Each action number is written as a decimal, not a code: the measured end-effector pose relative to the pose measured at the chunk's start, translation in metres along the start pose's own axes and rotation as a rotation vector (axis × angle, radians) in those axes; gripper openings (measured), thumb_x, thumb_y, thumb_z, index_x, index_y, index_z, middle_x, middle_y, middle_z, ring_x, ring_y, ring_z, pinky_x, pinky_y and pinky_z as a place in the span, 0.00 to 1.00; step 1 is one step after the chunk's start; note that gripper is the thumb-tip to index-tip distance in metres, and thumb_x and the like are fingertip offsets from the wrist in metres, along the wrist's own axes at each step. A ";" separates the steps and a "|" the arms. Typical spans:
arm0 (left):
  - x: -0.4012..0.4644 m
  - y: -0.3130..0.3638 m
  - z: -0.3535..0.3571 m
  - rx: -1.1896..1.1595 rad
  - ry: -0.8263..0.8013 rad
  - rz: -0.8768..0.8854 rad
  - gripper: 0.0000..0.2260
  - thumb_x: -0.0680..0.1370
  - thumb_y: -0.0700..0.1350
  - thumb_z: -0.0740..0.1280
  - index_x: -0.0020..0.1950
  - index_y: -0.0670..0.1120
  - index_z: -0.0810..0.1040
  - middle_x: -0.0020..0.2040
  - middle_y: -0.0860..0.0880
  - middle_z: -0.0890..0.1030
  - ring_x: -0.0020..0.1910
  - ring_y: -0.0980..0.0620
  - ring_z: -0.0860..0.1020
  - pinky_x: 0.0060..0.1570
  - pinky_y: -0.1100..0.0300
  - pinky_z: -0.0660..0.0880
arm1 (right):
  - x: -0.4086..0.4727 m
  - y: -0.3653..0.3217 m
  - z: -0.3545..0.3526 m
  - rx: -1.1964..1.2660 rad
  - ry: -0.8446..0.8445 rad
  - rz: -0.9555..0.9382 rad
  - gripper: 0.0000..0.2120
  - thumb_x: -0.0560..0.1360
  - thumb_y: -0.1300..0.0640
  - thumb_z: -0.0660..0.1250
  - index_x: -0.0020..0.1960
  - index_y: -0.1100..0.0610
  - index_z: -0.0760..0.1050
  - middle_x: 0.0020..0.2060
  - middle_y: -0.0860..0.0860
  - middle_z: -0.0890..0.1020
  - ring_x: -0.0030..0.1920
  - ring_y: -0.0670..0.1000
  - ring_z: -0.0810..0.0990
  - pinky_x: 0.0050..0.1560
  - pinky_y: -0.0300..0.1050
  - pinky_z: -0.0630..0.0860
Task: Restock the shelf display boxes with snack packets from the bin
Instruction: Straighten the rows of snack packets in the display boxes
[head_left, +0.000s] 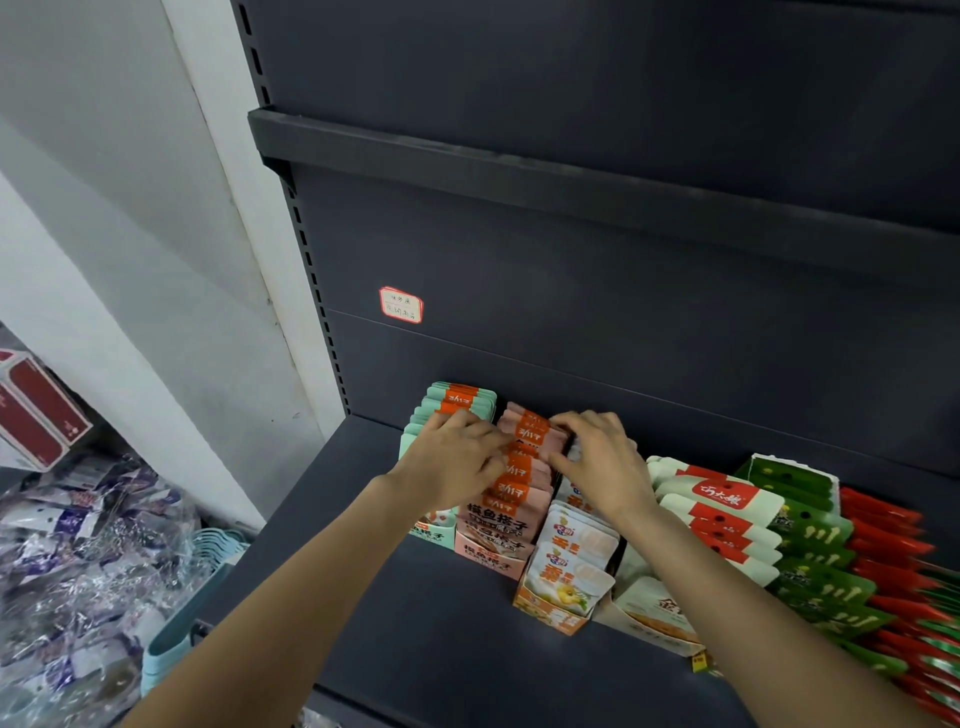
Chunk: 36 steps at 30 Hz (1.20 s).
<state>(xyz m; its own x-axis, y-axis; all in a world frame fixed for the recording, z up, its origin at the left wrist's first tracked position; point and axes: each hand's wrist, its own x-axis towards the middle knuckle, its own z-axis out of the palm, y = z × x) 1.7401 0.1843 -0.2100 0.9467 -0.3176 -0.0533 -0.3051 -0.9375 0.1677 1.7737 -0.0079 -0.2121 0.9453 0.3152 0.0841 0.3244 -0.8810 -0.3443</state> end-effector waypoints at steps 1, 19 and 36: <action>-0.001 0.001 -0.001 0.014 -0.008 0.006 0.19 0.82 0.53 0.49 0.70 0.54 0.67 0.65 0.56 0.72 0.64 0.52 0.66 0.64 0.54 0.56 | 0.000 0.000 0.000 0.000 -0.004 -0.009 0.22 0.76 0.48 0.65 0.69 0.46 0.66 0.59 0.47 0.75 0.64 0.48 0.67 0.53 0.46 0.72; -0.017 -0.011 0.006 -0.086 -0.010 0.066 0.32 0.71 0.64 0.41 0.60 0.55 0.76 0.59 0.59 0.77 0.58 0.56 0.67 0.60 0.56 0.57 | 0.005 0.004 0.008 -0.025 -0.127 -0.120 0.13 0.72 0.51 0.71 0.57 0.46 0.79 0.61 0.43 0.70 0.62 0.45 0.65 0.60 0.44 0.70; -0.020 -0.012 0.010 -0.095 -0.016 0.068 0.26 0.74 0.64 0.46 0.58 0.56 0.77 0.61 0.60 0.76 0.59 0.56 0.66 0.59 0.59 0.54 | 0.002 -0.001 0.005 -0.181 -0.132 -0.159 0.11 0.75 0.51 0.67 0.57 0.49 0.78 0.64 0.45 0.66 0.64 0.46 0.63 0.59 0.44 0.71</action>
<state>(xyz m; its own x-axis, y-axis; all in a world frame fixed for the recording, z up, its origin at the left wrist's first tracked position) 1.7235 0.2003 -0.2211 0.9221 -0.3831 -0.0546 -0.3567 -0.8962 0.2636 1.7747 -0.0047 -0.2158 0.8731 0.4876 -0.0031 0.4807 -0.8617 -0.1627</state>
